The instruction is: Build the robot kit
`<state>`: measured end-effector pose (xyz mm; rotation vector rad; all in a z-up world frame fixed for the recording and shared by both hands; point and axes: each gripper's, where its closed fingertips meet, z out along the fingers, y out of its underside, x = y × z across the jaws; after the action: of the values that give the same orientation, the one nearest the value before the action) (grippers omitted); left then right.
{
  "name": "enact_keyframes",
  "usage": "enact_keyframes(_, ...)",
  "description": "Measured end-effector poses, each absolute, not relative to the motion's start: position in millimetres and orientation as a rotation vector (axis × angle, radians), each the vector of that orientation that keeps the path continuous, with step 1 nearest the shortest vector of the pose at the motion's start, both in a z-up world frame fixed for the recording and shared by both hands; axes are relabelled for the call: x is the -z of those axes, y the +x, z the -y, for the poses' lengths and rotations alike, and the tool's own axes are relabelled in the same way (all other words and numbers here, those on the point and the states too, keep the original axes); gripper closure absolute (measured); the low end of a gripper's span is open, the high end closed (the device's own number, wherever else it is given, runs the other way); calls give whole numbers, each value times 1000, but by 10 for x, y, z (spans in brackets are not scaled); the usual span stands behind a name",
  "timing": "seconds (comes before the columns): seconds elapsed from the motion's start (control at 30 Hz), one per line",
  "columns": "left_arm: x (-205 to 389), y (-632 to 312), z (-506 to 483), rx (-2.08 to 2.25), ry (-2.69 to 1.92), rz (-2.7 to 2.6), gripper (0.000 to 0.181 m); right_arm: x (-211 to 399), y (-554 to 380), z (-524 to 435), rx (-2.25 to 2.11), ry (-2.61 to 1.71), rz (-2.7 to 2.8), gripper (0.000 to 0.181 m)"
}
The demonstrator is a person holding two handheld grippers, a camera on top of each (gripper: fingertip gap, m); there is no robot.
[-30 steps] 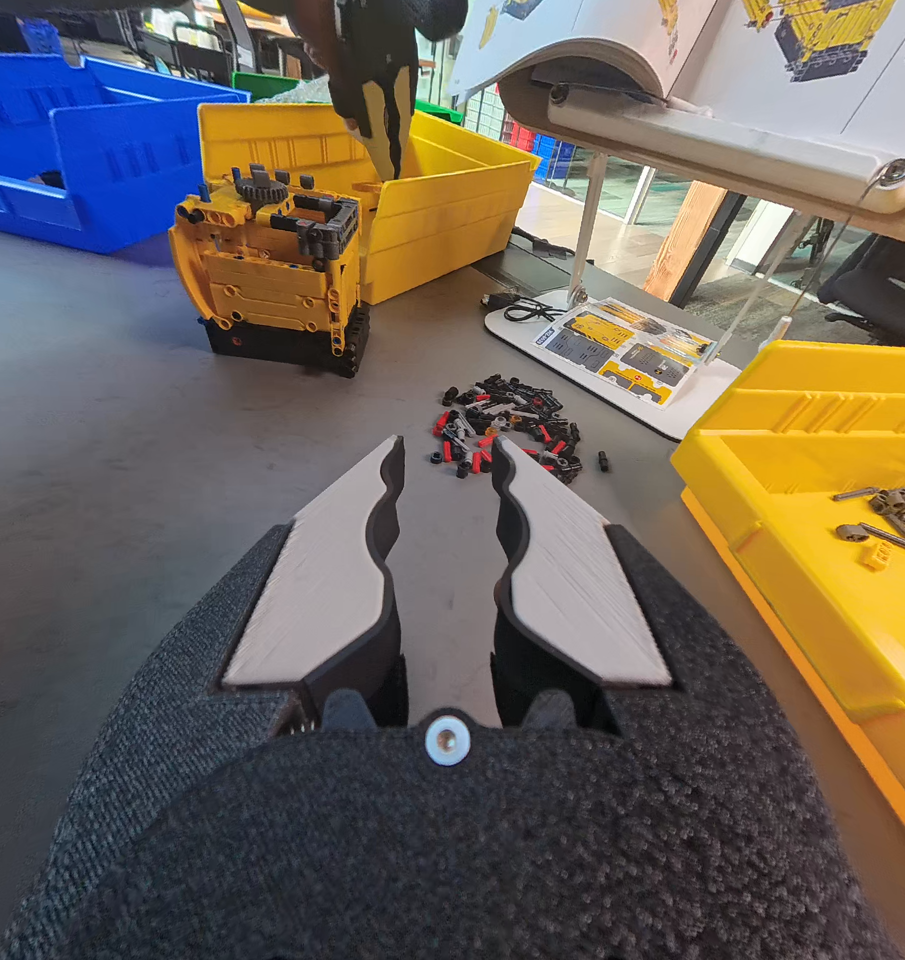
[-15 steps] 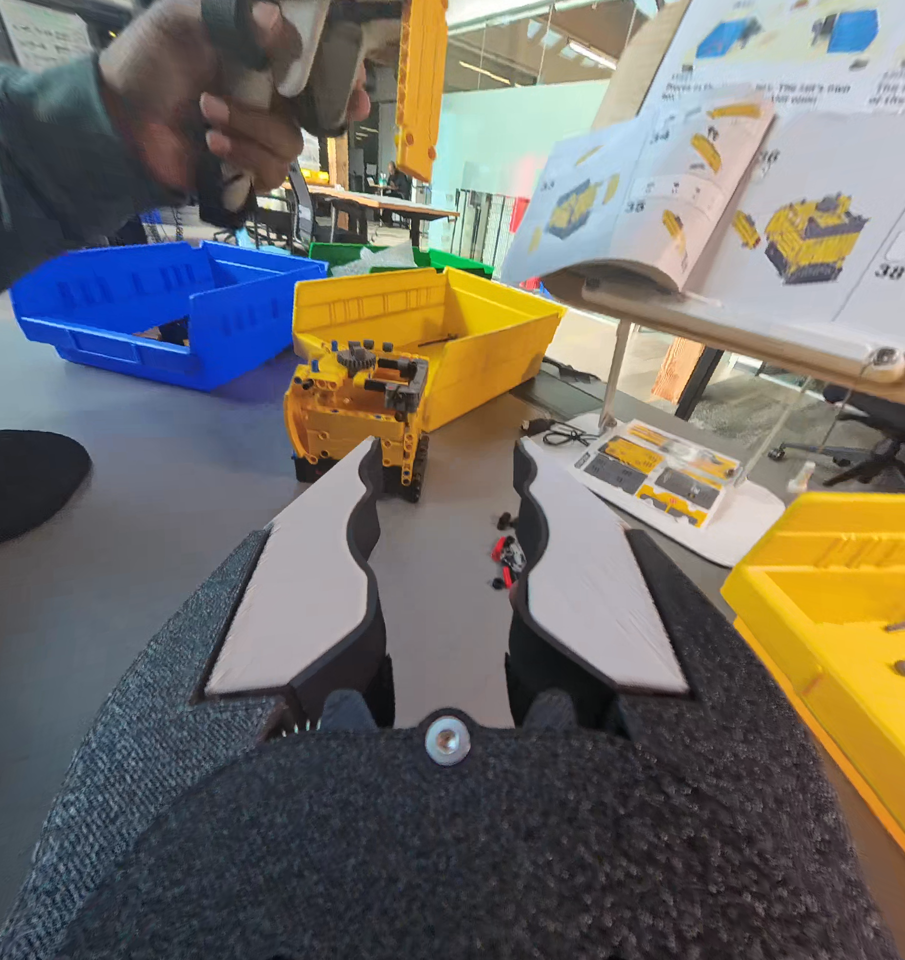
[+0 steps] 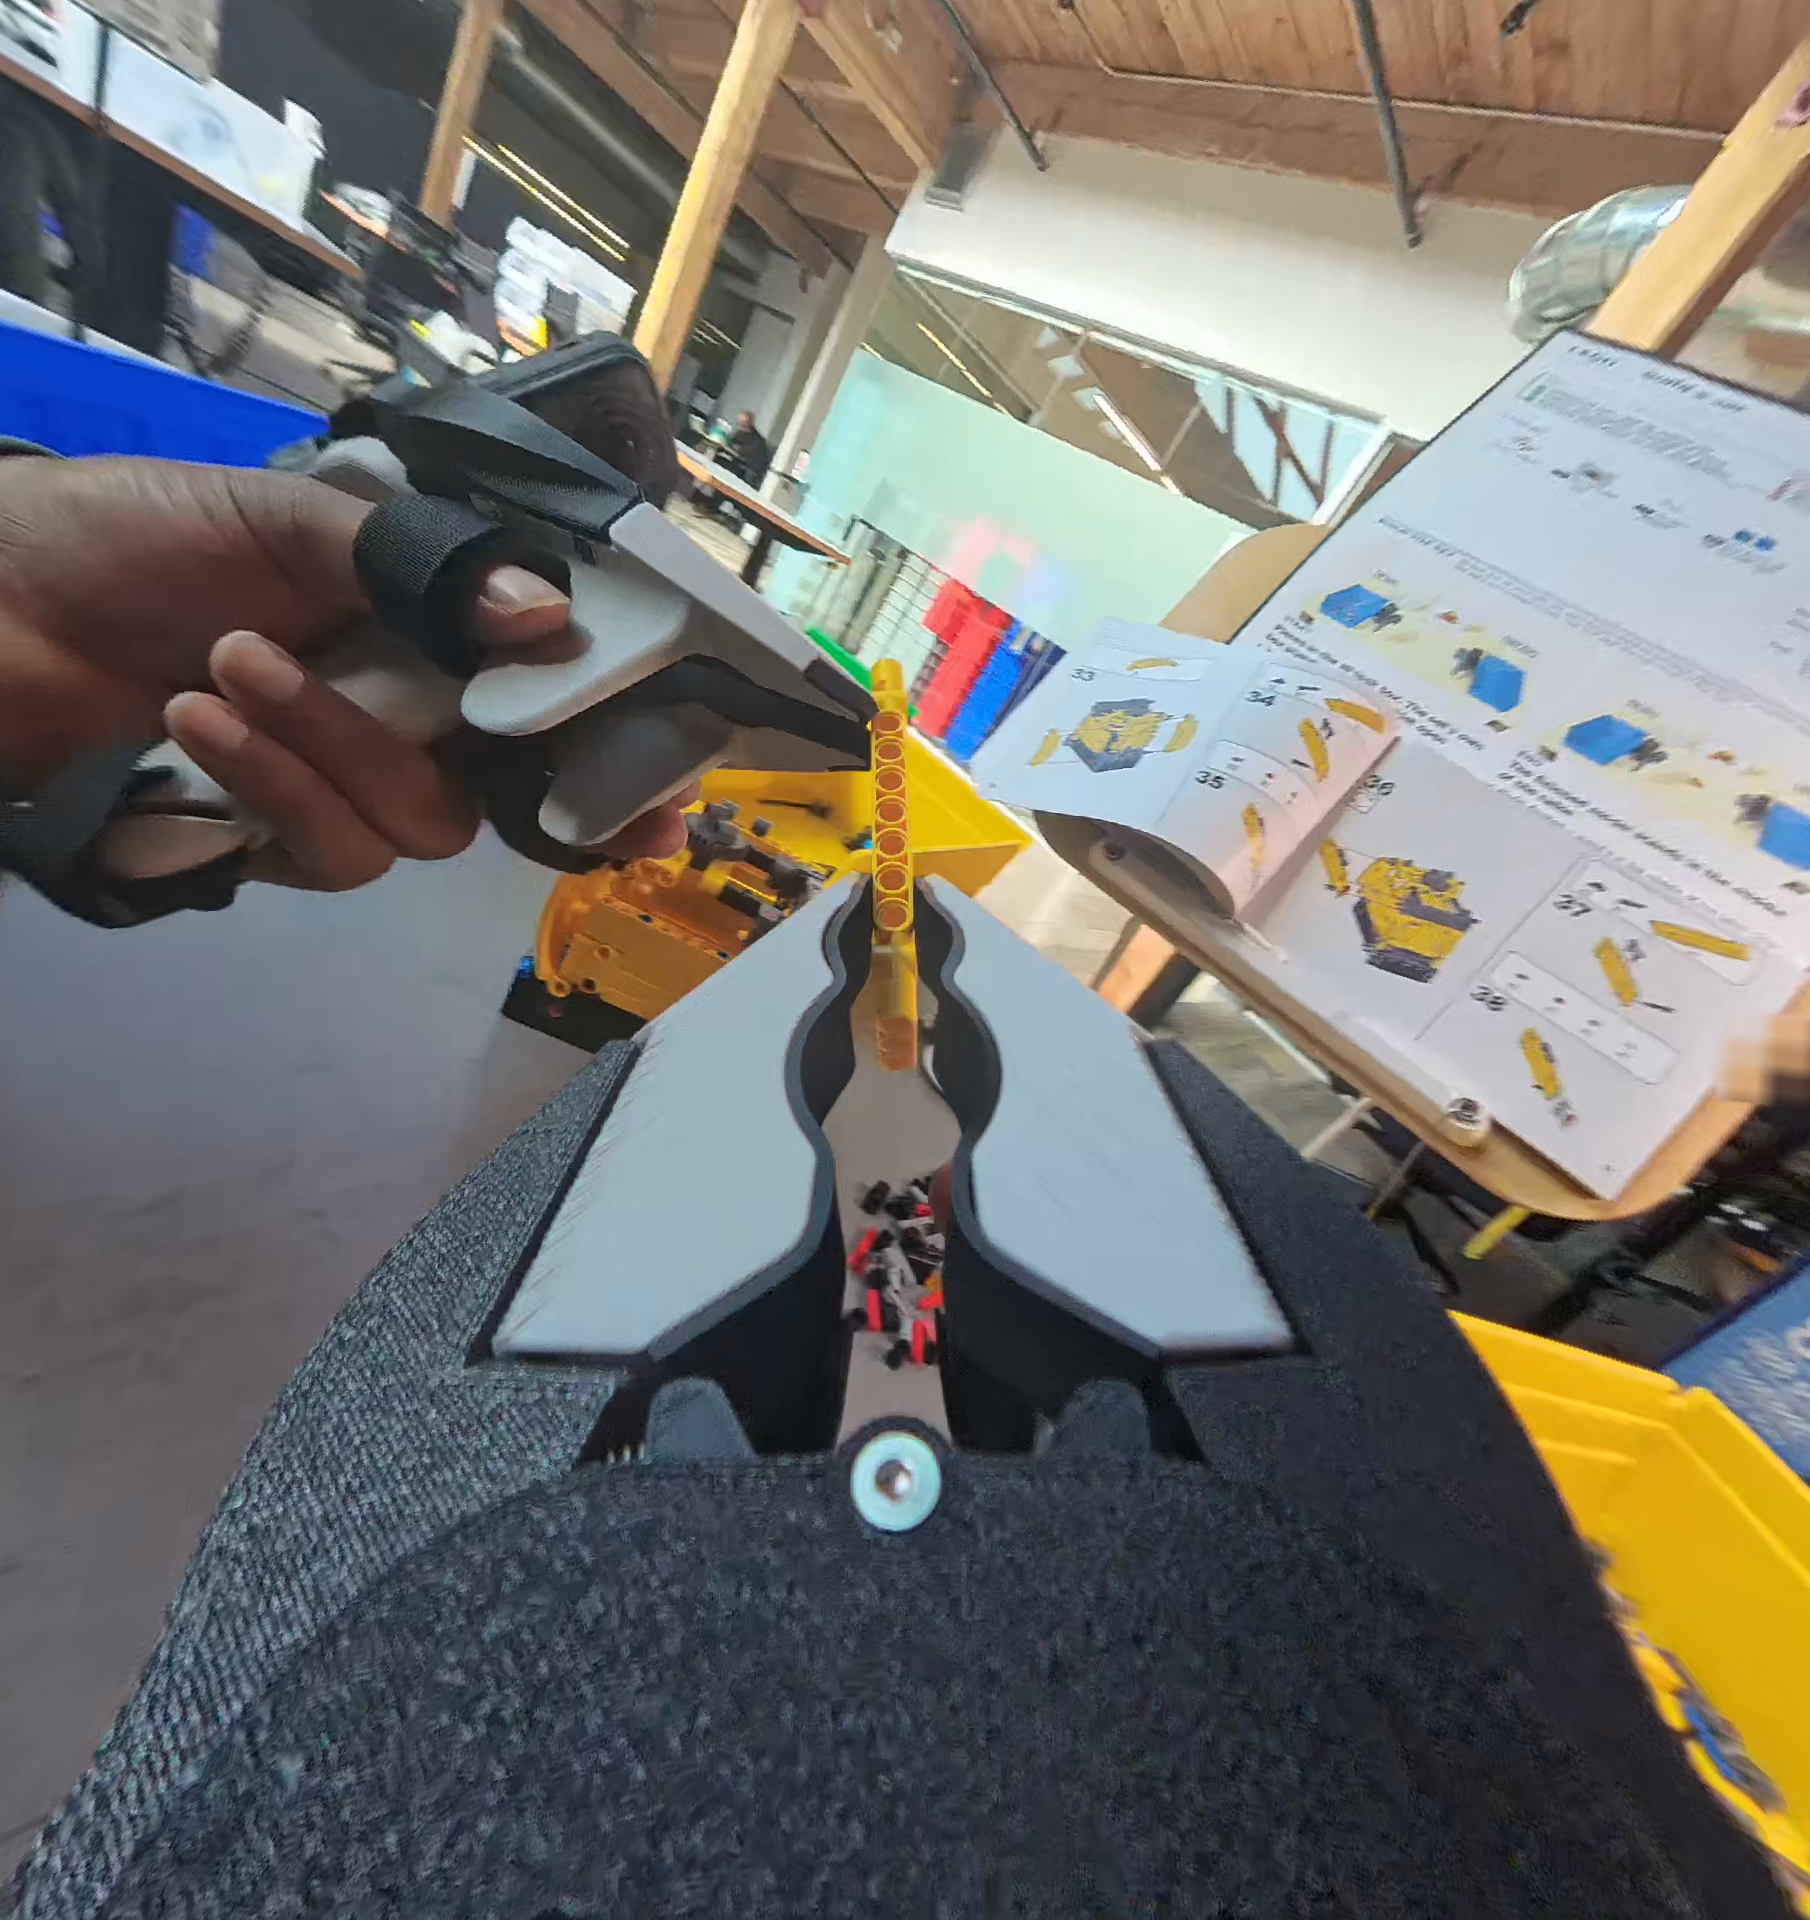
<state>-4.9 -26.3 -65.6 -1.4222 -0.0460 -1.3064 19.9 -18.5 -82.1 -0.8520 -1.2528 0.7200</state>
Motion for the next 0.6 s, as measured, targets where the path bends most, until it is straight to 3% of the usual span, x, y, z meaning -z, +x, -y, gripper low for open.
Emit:
enact_keyframes(0.17,1030,-28,471,817,-1587,-487,161,1074,293,267,-1172,-976,1513,174)
enact_keyframes(0.27,1387,18,473,527,-1632,-708,148,1320,289,198,-1231,-1037,1608,174)
enact_keyframes(0.6,1731,74,516,617,-1718,-744,130,1728,404,482,-1368,-1043,1831,174)
